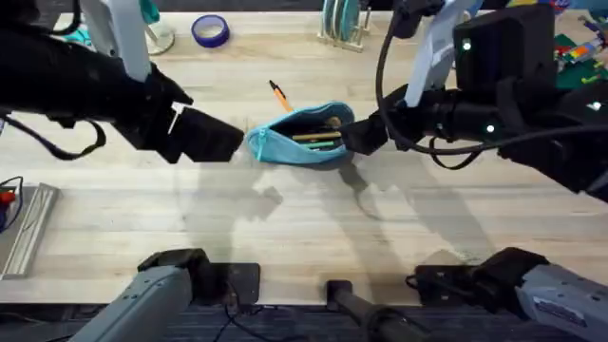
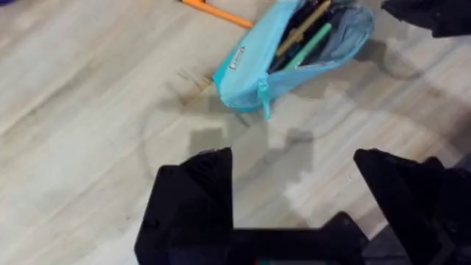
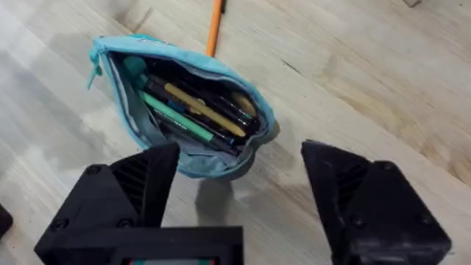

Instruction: Unzip the bag, pick up the pens from the table one at a time and place them inside, then zip the bag closed.

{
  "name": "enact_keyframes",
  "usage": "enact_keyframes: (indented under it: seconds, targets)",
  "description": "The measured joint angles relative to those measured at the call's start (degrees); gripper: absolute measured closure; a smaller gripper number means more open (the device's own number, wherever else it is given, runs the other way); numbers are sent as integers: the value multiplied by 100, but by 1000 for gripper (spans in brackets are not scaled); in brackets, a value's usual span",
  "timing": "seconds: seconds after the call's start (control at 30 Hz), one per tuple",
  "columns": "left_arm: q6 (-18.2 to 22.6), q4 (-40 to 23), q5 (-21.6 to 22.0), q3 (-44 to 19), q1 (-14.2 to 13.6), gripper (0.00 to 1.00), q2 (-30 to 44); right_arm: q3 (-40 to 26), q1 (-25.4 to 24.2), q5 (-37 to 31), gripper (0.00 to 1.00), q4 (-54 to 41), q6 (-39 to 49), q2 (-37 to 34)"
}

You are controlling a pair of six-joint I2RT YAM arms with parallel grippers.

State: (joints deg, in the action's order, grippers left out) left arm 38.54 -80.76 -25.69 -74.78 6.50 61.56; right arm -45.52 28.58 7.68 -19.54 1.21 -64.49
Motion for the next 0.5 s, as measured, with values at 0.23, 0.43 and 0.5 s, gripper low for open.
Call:
enact_keyframes:
  seconds: [0.23,0.43,0.5]
  targets:
    - [0,383,-244,0,-4,6,0,0,0,0,5,-1,0,0]
    - [-642,1248,-276,-4,-4,8,83,0,0,0,4,-111,0,0]
    - [-1060,1407,-238,-11,-4,8,262,0,0,0,3,-200,0,-2]
